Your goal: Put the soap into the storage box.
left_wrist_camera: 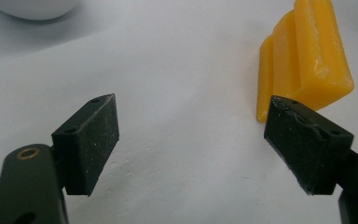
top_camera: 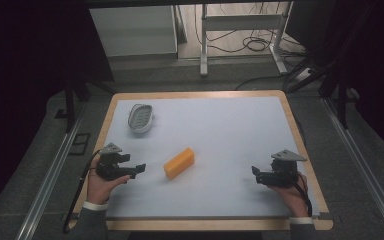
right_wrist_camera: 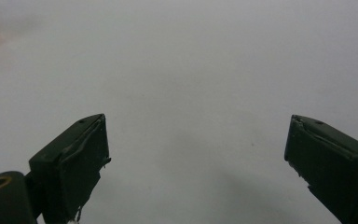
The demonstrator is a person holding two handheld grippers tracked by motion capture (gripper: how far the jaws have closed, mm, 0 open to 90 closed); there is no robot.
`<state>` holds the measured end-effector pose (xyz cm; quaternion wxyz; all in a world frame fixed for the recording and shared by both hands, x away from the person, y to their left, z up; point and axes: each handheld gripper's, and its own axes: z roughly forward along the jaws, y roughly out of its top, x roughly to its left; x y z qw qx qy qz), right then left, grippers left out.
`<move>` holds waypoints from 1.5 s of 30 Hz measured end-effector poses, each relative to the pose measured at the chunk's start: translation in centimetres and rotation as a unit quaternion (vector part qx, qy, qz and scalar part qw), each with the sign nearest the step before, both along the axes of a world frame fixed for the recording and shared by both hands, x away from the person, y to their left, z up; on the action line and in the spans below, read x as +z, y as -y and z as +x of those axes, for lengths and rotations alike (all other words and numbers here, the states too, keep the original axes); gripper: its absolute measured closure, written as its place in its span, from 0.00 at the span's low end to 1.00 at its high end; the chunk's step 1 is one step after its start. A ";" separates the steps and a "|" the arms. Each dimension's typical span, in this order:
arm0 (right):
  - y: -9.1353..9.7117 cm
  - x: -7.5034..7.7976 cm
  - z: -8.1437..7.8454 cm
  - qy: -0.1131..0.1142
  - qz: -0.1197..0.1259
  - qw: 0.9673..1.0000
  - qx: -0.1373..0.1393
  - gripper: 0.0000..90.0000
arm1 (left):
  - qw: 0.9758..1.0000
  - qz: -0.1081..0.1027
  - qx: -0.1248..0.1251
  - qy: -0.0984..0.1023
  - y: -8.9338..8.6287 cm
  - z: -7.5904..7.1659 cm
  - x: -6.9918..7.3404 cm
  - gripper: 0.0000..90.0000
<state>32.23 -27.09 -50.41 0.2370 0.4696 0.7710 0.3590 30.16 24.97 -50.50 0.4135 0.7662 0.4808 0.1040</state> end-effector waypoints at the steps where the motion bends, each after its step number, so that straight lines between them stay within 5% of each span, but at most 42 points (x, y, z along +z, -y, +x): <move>1: 0.0 0.0 0.0 0.000 0.000 1.000 0.000 0.07 | 1.000 0.000 0.000 0.000 0.0 0.0 0.0 0.21; 11: 0.7 -0.5 0.3 -0.014 0.001 1.000 -0.019 0.09 | 1.000 0.003 0.008 -0.007 0.0 -0.3 -0.2 0.19; 16: 0.9 -0.5 0.1 -0.016 0.030 0.999 -0.024 0.09 | 1.000 -0.006 0.008 0.000 0.0 -0.6 0.0 0.20; 20: 0.9 -0.6 0.6 -0.014 0.031 0.999 -0.021 0.09 | 1.000 0.009 0.018 0.001 0.3 -0.8 0.1 0.20; 26: 0.9 -0.9 1.0 -0.017 0.040 0.999 -0.026 0.09 | 1.000 0.000 0.023 0.001 0.1 -1.2 0.6 0.21; 33: 1.4 -1.2 0.5 -0.019 0.026 0.999 -0.025 0.09 | 1.000 0.007 0.024 0.011 0.2 -1.2 2.1 0.21; 35: 1.8 -0.9 0.0 -0.014 0.019 0.999 -0.025 0.10 | 1.000 0.027 0.013 0.009 0.6 -1.1 2.6 0.20; 45: 1.9 0.3 0.0 0.002 0.015 1.000 -0.017 0.11 | 0.999 0.046 -0.015 0.010 0.8 -1.2 5.0 0.20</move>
